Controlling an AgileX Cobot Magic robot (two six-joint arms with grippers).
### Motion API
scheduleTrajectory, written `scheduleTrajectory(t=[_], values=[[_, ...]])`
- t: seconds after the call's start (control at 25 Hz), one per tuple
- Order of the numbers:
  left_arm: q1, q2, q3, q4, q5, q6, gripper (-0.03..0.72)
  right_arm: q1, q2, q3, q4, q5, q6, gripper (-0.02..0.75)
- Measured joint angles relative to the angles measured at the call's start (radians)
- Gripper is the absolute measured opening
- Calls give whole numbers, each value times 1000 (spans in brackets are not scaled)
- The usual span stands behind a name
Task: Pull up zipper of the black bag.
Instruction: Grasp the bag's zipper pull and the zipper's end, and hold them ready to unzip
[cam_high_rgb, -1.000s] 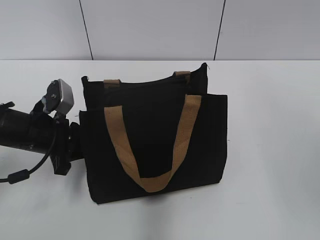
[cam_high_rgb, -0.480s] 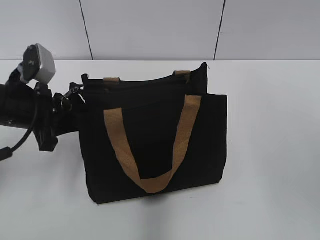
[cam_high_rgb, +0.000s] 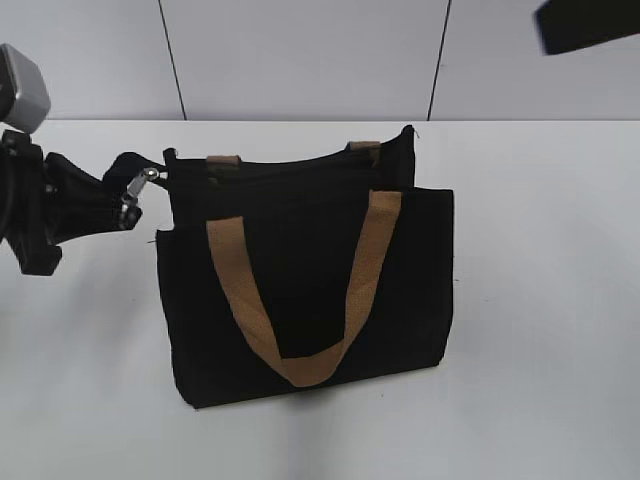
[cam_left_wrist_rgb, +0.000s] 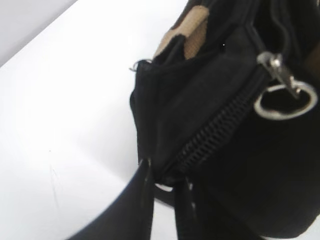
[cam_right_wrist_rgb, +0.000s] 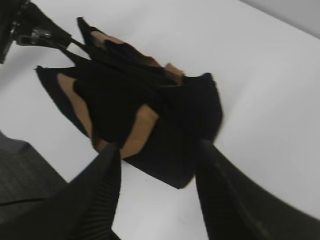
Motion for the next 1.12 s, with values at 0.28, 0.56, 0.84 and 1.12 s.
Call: scheduleTrajectory(t=[0.28, 0.56, 0.84, 1.12], values=[[19, -74, 0, 41, 11, -34, 74, 335, 184, -1, -10, -160, 190, 382], [19, -115, 0, 60, 21, -68, 74, 515, 390, -77, -13, -255, 236, 382], [19, -116, 0, 63, 23, -72, 74, 541, 567, -217, -12, -270, 254, 382], [19, -116, 0, 63, 23, -75, 74, 599, 669, -262, -10, -297, 274, 382]])
